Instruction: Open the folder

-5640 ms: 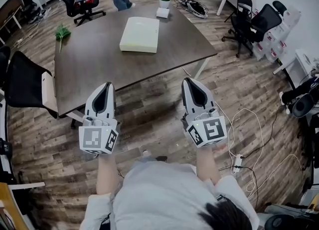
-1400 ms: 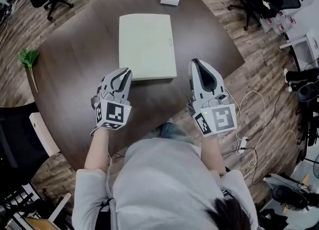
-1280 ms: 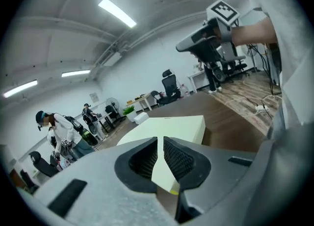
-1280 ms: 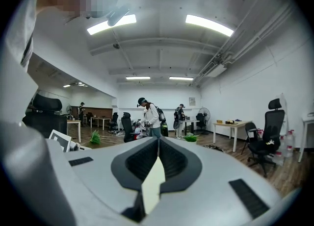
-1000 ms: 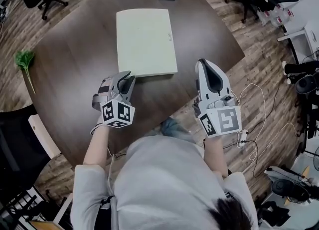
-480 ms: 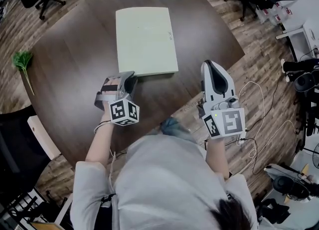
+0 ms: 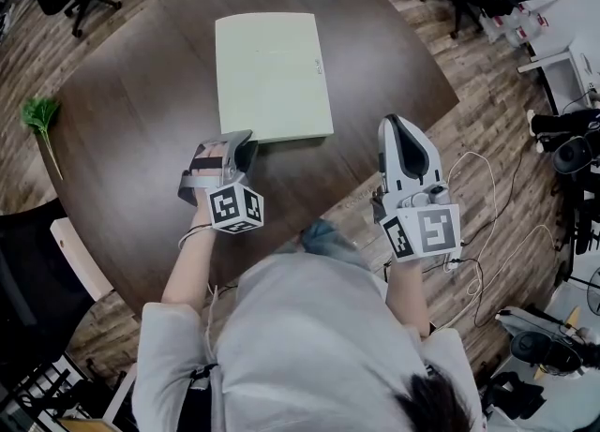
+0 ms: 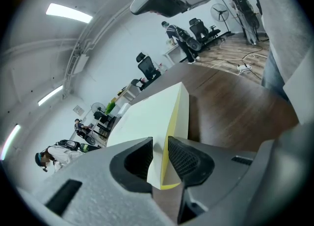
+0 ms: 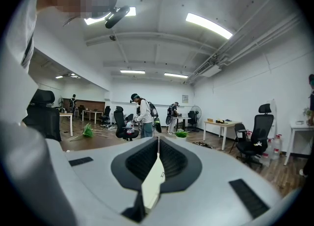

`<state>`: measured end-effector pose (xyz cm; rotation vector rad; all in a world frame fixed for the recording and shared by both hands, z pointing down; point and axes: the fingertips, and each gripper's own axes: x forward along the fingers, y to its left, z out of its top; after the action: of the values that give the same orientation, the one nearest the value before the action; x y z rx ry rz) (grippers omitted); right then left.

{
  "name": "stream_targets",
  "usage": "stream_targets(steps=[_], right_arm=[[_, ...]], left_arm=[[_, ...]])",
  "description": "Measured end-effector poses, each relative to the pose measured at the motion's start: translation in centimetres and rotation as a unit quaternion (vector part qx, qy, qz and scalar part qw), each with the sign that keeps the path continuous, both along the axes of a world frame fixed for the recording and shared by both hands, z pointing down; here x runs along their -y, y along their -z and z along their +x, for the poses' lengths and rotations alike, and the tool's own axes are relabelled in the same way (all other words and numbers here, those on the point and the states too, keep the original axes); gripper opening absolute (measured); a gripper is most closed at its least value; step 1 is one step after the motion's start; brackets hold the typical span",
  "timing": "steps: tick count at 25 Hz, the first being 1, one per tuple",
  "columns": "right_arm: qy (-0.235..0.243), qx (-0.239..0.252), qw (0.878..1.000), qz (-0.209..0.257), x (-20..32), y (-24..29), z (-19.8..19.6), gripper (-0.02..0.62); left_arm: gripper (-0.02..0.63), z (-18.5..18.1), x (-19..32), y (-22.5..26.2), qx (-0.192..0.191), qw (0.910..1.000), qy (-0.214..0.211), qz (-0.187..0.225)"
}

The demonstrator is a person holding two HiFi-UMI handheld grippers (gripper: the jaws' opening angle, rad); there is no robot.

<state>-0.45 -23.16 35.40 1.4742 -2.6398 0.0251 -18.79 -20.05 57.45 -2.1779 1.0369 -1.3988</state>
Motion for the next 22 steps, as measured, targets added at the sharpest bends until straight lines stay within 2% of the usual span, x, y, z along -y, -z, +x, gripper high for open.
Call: stream_targets(steps=[22], right_arm=[[-0.005, 0.006, 1.000, -0.006, 0.5, -0.4, 1.2, 0.015]], left_arm=[[0.072, 0.4, 0.8, 0.2, 0.047, 0.9980, 0.020, 0.037]])
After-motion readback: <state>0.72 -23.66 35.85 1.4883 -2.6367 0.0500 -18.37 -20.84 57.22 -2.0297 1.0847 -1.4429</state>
